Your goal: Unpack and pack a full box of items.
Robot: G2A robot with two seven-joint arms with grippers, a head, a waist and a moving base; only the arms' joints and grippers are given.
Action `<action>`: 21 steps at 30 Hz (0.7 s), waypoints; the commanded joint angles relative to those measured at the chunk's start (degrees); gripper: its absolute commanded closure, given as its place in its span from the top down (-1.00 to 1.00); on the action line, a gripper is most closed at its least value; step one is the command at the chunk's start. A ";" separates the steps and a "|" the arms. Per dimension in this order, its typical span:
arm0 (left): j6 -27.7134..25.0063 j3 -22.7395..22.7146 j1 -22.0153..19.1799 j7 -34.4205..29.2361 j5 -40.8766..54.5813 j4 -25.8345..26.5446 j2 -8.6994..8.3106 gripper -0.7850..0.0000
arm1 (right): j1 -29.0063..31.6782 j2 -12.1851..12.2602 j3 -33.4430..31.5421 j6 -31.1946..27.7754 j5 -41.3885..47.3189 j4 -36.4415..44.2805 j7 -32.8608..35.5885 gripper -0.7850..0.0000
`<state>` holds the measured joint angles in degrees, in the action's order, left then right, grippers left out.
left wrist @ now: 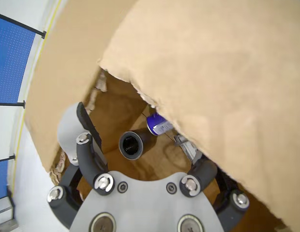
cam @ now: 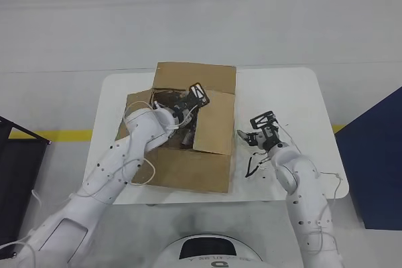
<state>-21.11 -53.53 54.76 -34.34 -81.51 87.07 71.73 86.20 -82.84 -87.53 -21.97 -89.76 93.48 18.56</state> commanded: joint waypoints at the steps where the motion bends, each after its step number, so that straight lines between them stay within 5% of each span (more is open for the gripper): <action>1: 2.97 -1.16 0.55 2.46 1.19 1.88 0.08 1.00 | 0.03 0.19 -0.13 -1.03 0.45 -0.57 -0.55 1.00; 9: 5.47 2.67 -0.09 7.24 -1.91 5.08 1.23 1.00 | 1.01 1.37 -4.24 -6.70 5.86 -2.82 -6.77 1.00; 21: 9.49 15.87 -11.00 6.38 -1.13 -5.25 7.38 1.00 | 12.89 3.50 -24.58 -12.82 25.82 -5.10 -28.96 1.00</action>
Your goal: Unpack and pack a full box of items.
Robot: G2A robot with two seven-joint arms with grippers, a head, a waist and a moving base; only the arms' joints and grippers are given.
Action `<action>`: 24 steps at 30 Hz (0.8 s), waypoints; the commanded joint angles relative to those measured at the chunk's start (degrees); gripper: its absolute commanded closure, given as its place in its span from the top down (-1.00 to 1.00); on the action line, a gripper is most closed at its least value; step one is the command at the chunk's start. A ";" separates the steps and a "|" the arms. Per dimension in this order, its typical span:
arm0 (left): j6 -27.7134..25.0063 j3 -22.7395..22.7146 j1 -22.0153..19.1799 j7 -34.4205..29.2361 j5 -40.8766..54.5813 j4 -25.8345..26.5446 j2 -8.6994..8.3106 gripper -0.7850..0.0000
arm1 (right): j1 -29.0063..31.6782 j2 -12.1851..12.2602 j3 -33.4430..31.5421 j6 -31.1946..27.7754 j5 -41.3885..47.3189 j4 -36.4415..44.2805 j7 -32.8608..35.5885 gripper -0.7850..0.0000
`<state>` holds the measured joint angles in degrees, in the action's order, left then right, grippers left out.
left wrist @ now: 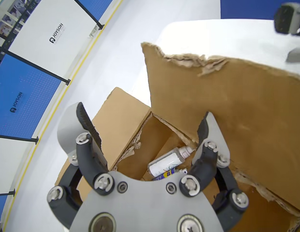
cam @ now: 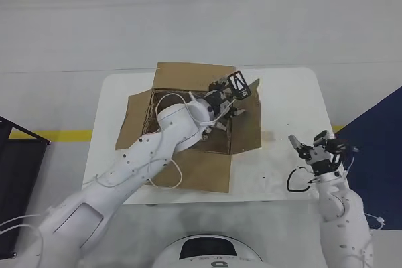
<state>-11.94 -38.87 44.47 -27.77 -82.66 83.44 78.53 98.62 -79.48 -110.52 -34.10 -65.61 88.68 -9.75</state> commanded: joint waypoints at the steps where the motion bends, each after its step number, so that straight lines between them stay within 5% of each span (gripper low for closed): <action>1: 0.46 2.45 -1.28 -0.24 0.00 -2.99 1.18 1.00 | 0.89 0.29 -2.73 -1.35 3.04 -0.38 -1.20 1.00; 7: 3.69 3.62 -4.00 0.88 2.14 -6.62 3.65 1.00 | 2.06 1.01 -4.81 -5.77 5.44 2.44 -0.67 1.00; 12: 7.00 -4.19 -2.85 1.08 2.03 0.10 2.37 1.00 | 2.29 1.26 -3.28 -5.90 3.45 8.70 0.46 1.00; 20: 5.91 -28.25 15.96 0.23 -3.74 21.02 -3.58 1.00 | -4.32 1.45 7.31 -3.42 -0.59 15.97 11.39 1.00; 24: 3.87 -40.42 26.07 1.83 -2.14 27.01 -5.35 1.00 | -7.76 1.39 13.61 -2.21 -2.60 17.04 15.32 1.00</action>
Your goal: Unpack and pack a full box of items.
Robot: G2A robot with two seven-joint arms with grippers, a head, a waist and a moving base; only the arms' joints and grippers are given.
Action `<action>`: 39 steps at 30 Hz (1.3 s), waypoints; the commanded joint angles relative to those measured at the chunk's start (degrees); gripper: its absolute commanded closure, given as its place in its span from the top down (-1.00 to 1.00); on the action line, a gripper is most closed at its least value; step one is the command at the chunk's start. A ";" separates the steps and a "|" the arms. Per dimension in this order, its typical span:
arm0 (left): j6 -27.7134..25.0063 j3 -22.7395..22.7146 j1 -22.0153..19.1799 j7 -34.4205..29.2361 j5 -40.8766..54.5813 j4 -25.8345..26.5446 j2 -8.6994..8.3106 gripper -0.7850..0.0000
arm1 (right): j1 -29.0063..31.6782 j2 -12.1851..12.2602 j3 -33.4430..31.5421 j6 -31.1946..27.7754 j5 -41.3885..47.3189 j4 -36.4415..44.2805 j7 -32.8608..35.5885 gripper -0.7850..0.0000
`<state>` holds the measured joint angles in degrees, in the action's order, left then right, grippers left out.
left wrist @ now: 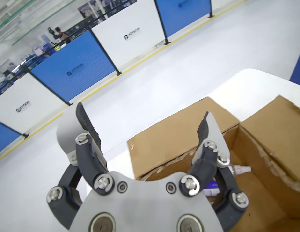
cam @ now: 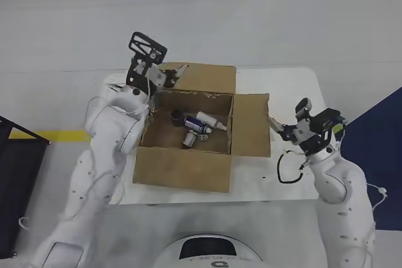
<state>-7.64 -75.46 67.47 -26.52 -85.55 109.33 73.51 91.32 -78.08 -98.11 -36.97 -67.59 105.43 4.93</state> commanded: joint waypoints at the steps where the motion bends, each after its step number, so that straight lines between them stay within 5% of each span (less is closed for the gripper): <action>1: -0.69 -6.62 5.15 0.94 2.43 1.66 -0.59 1.00 | -0.64 -0.07 1.86 2.43 -0.95 0.61 1.07 1.00; 7: -3.19 -19.01 13.11 2.61 12.19 2.86 -1.50 1.00 | -0.64 -0.07 1.86 2.43 -0.95 0.61 1.07 1.00; 13: -4.74 -25.38 17.18 5.85 19.13 -0.28 -1.84 1.00 | -2.01 0.28 3.58 -0.04 -2.73 0.09 3.88 1.00; 19: -5.27 -26.05 17.74 6.43 20.46 -1.16 -1.90 1.00 | -10.89 0.29 15.21 -5.41 -5.56 -0.21 13.37 1.00; 23: -5.27 -26.05 17.74 6.43 20.46 -1.16 -1.90 1.00 | -16.50 -0.23 22.00 -2.60 -4.28 -3.34 21.98 1.00; 32: -5.27 -26.05 17.74 6.43 20.46 -1.16 -1.90 1.00 | -17.05 -0.27 22.90 -2.36 -4.11 -3.90 23.25 1.00; 37: -5.27 -26.05 17.74 6.43 20.46 -1.16 -1.90 1.00 | -28.52 -1.76 32.88 -0.40 1.27 -14.43 36.18 1.00; 39: -5.27 -26.05 17.74 6.43 20.46 -1.16 -1.90 1.00 | -32.97 -2.57 36.38 1.85 2.65 -19.47 39.60 0.30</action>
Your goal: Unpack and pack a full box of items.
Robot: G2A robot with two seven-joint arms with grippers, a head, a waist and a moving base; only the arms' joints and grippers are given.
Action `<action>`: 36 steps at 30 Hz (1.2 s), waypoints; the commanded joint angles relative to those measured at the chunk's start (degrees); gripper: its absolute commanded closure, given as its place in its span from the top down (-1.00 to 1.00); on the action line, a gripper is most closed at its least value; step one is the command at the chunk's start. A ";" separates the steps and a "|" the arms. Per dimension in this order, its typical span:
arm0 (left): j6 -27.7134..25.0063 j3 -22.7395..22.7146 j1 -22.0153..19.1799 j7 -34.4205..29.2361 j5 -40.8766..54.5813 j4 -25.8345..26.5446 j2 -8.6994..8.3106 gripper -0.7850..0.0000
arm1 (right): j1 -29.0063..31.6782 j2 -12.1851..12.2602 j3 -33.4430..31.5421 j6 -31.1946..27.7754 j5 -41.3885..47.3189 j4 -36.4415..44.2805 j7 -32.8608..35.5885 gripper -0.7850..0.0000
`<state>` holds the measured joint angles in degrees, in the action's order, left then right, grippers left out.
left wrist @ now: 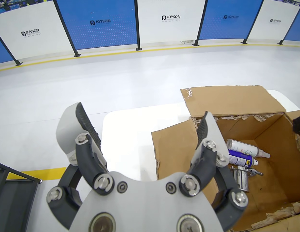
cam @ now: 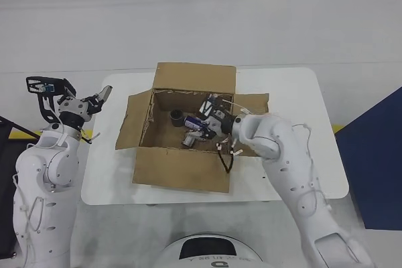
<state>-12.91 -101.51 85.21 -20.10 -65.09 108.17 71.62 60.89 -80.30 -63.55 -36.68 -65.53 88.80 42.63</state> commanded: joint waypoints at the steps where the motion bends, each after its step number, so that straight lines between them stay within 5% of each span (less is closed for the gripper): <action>1: 0.00 0.00 0.00 0.00 0.00 0.00 0.00 1.00 | -4.53 -0.81 3.56 2.79 1.34 -5.06 3.20 0.04; 8: 0.00 0.00 0.00 0.00 0.00 0.00 0.00 1.00 | -13.69 -3.51 12.27 7.45 6.31 -19.25 10.80 -0.32; 15: 0.00 0.00 0.00 0.00 0.00 0.00 0.00 1.00 | -16.90 -5.17 16.56 9.68 8.47 -27.28 11.81 -0.40; 27: 0.00 0.00 0.00 0.00 0.00 0.00 0.00 1.00 | -17.59 -5.74 18.05 15.19 5.69 -28.48 9.00 -0.36; 30: 0.00 0.00 0.00 0.00 0.00 0.00 0.00 1.00 | -17.30 -5.49 17.72 15.82 5.02 -27.56 10.03 -0.15; 36: 0.00 0.00 0.00 0.00 0.00 0.00 0.00 1.00 | -17.97 -5.69 18.27 15.47 5.77 -27.97 12.95 -0.44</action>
<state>-12.91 -101.51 85.21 -20.10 -65.09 108.17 71.62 43.17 -85.88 -45.53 -21.05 -59.96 61.14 54.96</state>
